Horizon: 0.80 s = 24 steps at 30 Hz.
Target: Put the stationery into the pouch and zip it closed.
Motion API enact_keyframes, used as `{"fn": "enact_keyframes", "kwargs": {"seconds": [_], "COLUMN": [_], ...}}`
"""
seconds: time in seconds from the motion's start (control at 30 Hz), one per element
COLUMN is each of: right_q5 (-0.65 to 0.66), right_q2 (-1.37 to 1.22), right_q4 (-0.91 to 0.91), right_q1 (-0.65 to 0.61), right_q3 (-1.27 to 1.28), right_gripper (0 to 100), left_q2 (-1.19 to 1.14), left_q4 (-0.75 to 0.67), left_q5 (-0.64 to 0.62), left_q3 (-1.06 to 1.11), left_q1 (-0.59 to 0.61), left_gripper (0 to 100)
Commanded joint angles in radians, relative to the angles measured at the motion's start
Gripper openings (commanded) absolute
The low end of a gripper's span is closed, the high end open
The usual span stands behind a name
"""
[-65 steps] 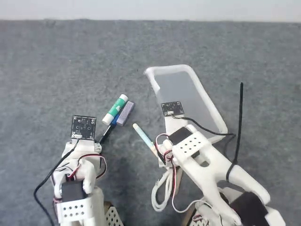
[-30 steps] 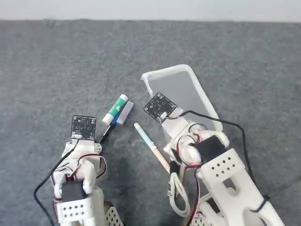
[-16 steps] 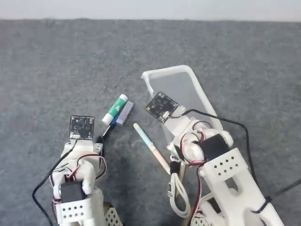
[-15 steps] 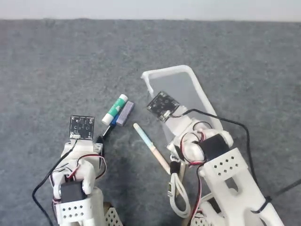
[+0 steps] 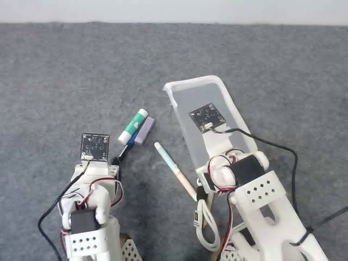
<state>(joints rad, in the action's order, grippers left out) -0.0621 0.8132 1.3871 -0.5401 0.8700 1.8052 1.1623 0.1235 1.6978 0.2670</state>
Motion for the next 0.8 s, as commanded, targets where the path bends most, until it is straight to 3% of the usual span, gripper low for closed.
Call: {"fn": "enact_keyframes", "kwargs": {"seconds": [0.0, 0.23, 0.4, 0.77], "right_q5": [-0.137, -0.249, -0.261, -0.258], "right_q2": [0.036, 0.033, 0.033, -0.022], "right_q4": [0.007, -0.147, -0.311, -0.398], "right_q1": [-0.09, -0.219, -0.219, -0.114], "right_q3": [0.028, 0.11, 0.23, 0.23], "right_gripper": [12.4, 12.4, 12.4, 12.4], "left_q2": [0.021, 0.021, 0.021, 0.021], "left_q4": [-0.005, -0.005, -0.005, -0.002], "left_q5": [-0.02, -0.02, -0.02, -0.02], "left_q3": [-0.013, -0.013, -0.013, -0.013], "left_q1": [0.003, 0.003, 0.003, 0.003], "left_gripper": [15, 15, 15, 15]}}
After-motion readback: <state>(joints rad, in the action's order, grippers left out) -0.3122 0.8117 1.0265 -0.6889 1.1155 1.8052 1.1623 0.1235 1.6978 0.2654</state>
